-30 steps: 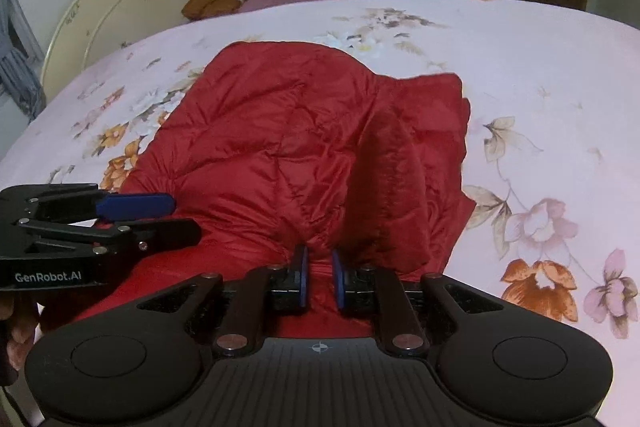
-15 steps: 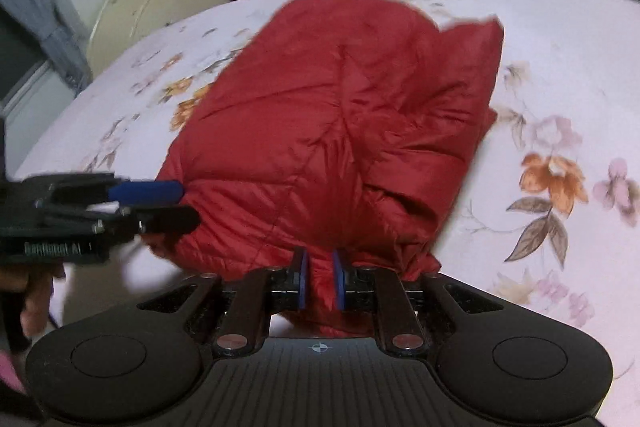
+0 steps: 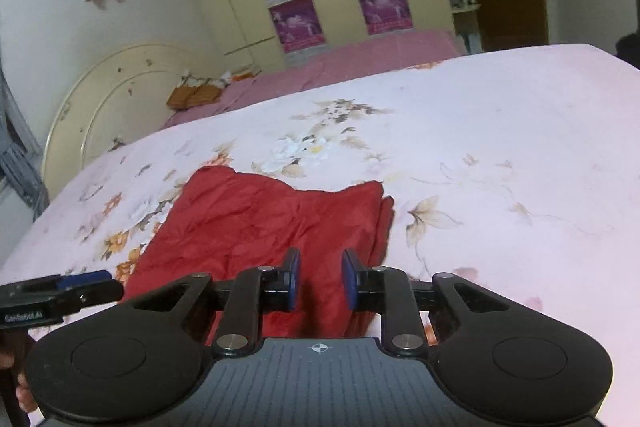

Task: Fold large clothes

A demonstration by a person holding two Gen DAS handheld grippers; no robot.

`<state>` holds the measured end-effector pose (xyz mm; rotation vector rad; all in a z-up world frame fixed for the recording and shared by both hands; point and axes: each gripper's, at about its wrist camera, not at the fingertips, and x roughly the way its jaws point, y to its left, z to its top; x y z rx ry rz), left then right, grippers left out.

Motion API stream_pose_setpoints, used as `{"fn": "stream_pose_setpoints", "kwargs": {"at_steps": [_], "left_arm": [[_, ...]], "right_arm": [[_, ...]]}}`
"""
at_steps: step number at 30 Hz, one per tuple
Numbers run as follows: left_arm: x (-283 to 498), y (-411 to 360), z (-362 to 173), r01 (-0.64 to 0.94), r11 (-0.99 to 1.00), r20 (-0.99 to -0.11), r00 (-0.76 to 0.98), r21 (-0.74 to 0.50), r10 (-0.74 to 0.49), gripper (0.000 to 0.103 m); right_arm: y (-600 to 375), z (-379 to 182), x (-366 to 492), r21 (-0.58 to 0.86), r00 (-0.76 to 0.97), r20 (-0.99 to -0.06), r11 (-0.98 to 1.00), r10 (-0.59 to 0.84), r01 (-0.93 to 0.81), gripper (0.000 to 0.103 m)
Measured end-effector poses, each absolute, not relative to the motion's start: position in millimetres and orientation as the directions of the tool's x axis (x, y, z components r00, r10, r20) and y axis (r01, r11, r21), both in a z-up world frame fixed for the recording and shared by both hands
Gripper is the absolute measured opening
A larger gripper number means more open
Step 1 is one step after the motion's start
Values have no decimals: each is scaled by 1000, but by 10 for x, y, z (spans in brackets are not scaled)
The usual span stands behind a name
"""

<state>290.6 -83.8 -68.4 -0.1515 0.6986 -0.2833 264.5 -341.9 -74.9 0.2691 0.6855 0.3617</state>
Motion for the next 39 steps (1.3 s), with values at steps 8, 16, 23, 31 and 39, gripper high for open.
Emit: {"fn": "stream_pose_setpoints", "kwargs": {"at_steps": [8, 16, 23, 31, 39], "left_arm": [[2943, -726, -882, 112, 965, -666, 705, -236, -245, 57], [2966, -706, -776, 80, 961, -653, 718, -265, -240, 81], [3094, -577, -926, 56, 911, -664, 667, -408, -338, 80], [3211, -484, -1085, 35, 885, -684, 620, -465, -384, 82], [3298, -408, -1131, 56, 849, -669, 590, -525, -453, 76]], "right_arm": [[-3565, -1511, 2941, 437, 640, -637, 885, 431, -160, 4], [-3882, -1466, 2894, 561, 626, -597, 819, 501, -120, 5], [-3898, -1527, 2994, 649, 584, -591, 758, 557, -66, 73], [-3851, -1639, 3143, 727, 534, -584, 687, 611, 9, 71], [-3896, -1721, 3228, 802, 496, -559, 585, 664, 119, 63]]}}
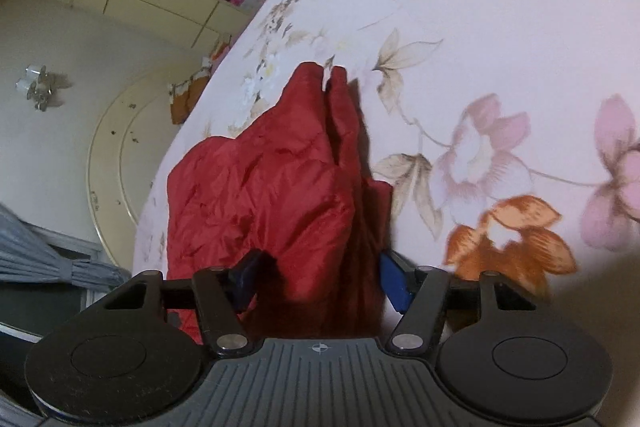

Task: Fold large clothes

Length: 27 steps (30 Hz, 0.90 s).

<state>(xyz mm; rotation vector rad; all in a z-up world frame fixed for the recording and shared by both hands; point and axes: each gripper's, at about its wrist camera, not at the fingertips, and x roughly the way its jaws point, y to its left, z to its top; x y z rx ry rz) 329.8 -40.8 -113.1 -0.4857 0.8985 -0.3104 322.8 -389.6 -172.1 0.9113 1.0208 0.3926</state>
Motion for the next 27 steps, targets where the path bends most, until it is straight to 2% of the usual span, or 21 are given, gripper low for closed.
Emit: {"fn": "stream_pose_setpoints", "kwargs": {"at_steps": [2, 3, 6, 9, 11, 14, 17, 20, 27], "left_arm": [[3321, -418, -1143, 68, 849, -668, 585, -524, -460, 76], [3325, -422, -1150, 73, 849, -667, 585, -523, -461, 75], [3296, -460, -1149, 84, 850, -659, 593, -520, -462, 69], [3260, -487, -1068, 108, 863, -658, 602, -494, -453, 63], [3218, -498, -978, 131, 870, -652, 611, -475, -448, 59], [3179, -491, -925, 150, 874, -650, 613, -462, -449, 59], [3231, -500, -1006, 135, 882, -676, 594, -451, -437, 59], [3245, -530, -978, 142, 892, -684, 593, -429, -424, 59], [3103, -497, -777, 160, 901, -665, 626, -402, -408, 58]], "right_arm": [[-3825, -1722, 3283, 799, 491, -556, 595, 671, 91, 62], [-3791, -1720, 3301, 793, 491, -553, 606, 673, 62, 53], [-3773, -1763, 3265, 794, 500, -535, 608, 681, 21, 34], [-3752, -1688, 3159, 792, 529, -529, 610, 663, 28, 25], [-3707, -1589, 3096, 783, 554, -527, 622, 644, 20, 22], [-3680, -1462, 2979, 775, 580, -513, 632, 633, -4, 21], [-3607, -1563, 3006, 744, 550, -565, 667, 615, 19, 21], [-3596, -1571, 3031, 747, 545, -573, 664, 613, 39, 21], [-3475, -1304, 2980, 740, 566, -544, 672, 620, -24, 21]]}}
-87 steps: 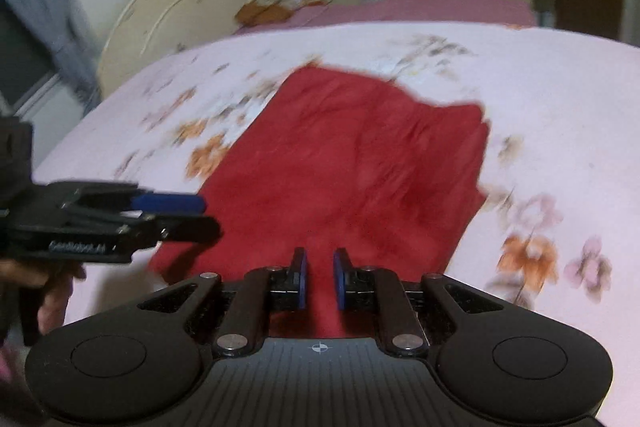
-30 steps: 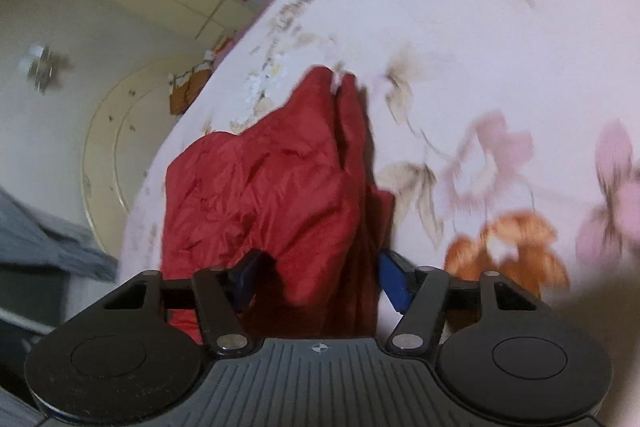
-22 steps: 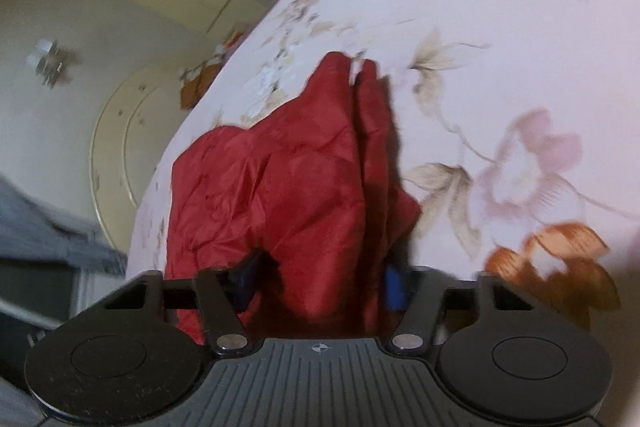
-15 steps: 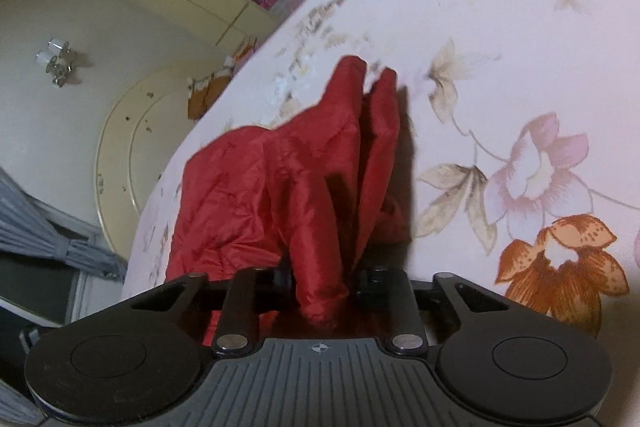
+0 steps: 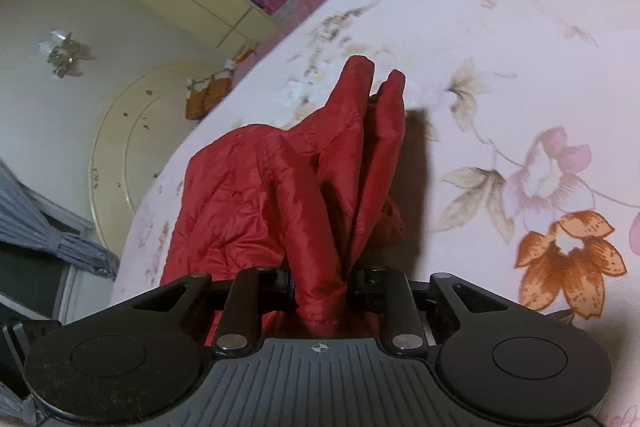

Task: Fold large clothes

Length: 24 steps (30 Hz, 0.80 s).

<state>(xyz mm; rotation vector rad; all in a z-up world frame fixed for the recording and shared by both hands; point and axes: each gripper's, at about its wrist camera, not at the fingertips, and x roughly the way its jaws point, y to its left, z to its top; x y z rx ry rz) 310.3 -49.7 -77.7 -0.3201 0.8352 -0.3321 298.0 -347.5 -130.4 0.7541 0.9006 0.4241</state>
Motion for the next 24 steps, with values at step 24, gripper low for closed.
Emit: {"fn": "stream_pose_setpoints", "kwargs": {"at_steps": [24], "left_arm": [[3314, 2417, -478, 159, 887, -609, 674, -433, -418, 58]], "right_arm": [[-501, -657, 3537, 652, 576, -553, 743, 601, -149, 21]]}}
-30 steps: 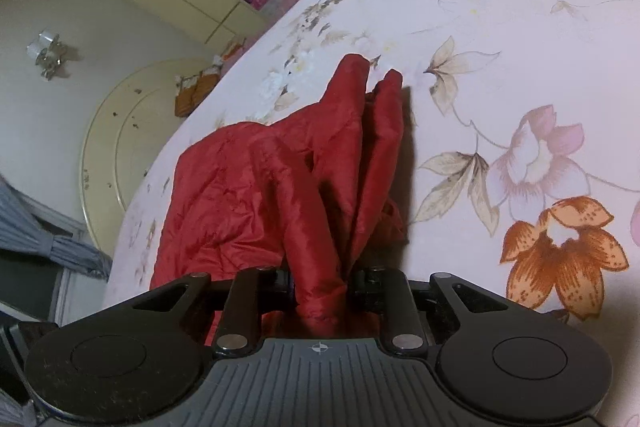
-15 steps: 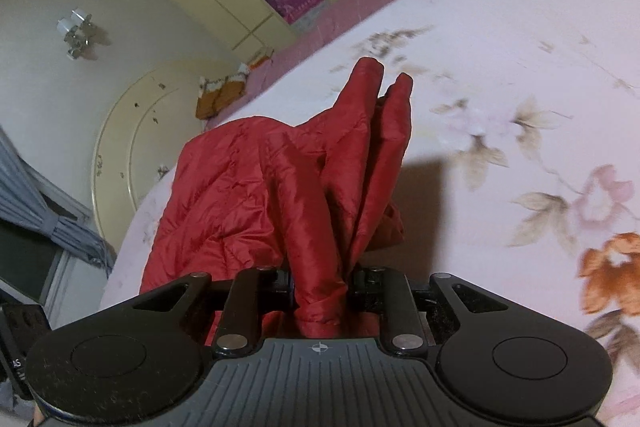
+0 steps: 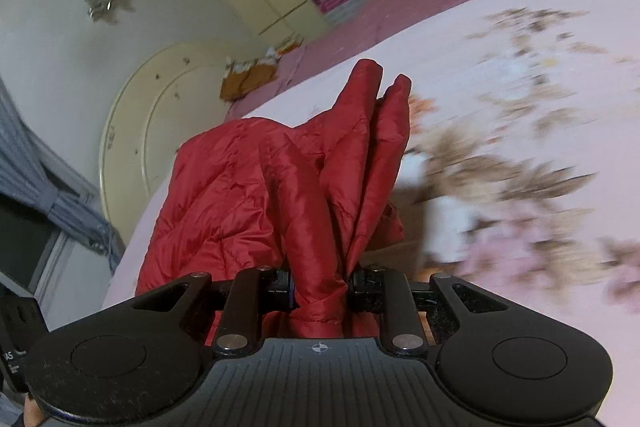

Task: Fold large clothes

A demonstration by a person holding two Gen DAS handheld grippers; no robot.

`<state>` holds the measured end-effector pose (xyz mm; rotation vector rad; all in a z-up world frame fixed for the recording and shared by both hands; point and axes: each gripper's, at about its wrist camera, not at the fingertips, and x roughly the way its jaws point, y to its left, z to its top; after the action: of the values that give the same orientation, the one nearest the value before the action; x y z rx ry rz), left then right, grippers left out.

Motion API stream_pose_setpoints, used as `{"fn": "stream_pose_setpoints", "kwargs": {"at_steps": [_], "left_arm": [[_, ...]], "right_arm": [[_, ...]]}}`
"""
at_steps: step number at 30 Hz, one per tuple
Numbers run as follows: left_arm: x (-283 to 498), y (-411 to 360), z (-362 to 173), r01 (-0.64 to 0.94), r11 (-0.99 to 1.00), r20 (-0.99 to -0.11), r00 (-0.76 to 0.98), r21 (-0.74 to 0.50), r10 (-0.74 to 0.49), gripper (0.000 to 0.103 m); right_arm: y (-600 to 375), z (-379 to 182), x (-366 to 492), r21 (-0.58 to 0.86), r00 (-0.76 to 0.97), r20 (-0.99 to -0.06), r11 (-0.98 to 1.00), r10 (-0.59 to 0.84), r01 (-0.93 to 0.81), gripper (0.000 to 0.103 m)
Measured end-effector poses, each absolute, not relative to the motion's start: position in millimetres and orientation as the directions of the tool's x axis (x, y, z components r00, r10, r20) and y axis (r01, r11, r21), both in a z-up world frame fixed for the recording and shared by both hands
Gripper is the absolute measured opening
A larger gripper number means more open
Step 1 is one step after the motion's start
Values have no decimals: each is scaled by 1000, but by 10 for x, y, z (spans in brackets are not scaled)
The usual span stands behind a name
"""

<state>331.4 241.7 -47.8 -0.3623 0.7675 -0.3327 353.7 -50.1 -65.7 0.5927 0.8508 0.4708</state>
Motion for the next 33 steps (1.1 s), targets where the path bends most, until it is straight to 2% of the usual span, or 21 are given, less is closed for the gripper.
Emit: {"fn": "stream_pose_setpoints", "kwargs": {"at_steps": [9, 13, 21, 22, 23, 24, 26, 28, 29, 30, 31, 33], "left_arm": [[3437, 2938, -867, 85, 876, -654, 632, -475, -416, 59], [3468, 3006, -1008, 77, 854, -638, 631, -514, -441, 61], [3467, 3219, -1115, 85, 838, -620, 633, -540, -464, 68], [3455, 3243, -1114, 86, 840, -622, 633, -536, -462, 71], [3445, 3259, -1109, 83, 842, -624, 635, -533, -457, 77], [3417, 3281, -1093, 74, 847, -626, 641, -526, -445, 78], [3330, 3377, -1017, 52, 857, -617, 673, -512, -409, 71], [3175, 3475, -849, 55, 869, -538, 765, -492, -353, 55], [3131, 3511, -768, 73, 865, -494, 795, -497, -351, 55], [3134, 3511, -715, 82, 865, -476, 807, -495, -349, 55], [3178, 3472, -691, 106, 865, -471, 803, -490, -365, 55], [3311, 3317, -723, 154, 878, -499, 772, -453, -392, 54]], "right_arm": [[142, -1047, 3739, 647, 489, -617, 751, 616, -131, 21], [85, -1244, 3780, 660, 485, -626, 746, 610, -87, 21], [53, -1207, 3740, 664, 494, -626, 745, 604, -69, 22], [53, -1188, 3722, 662, 496, -628, 747, 600, -66, 26], [41, -1180, 3716, 648, 502, -639, 759, 583, -56, 38], [-5, -1164, 3700, 627, 523, -650, 778, 552, -41, 46], [-128, -1096, 3627, 610, 569, -643, 792, 512, -23, 46], [-243, -917, 3524, 571, 644, -614, 820, 455, -35, 46], [-264, -811, 3477, 555, 676, -584, 829, 449, -71, 34], [-239, -707, 3453, 538, 689, -553, 832, 468, -134, 6], [-188, -653, 3451, 516, 687, -547, 839, 479, -174, 2], [-24, -627, 3495, 464, 661, -560, 850, 500, -250, 2]]}}
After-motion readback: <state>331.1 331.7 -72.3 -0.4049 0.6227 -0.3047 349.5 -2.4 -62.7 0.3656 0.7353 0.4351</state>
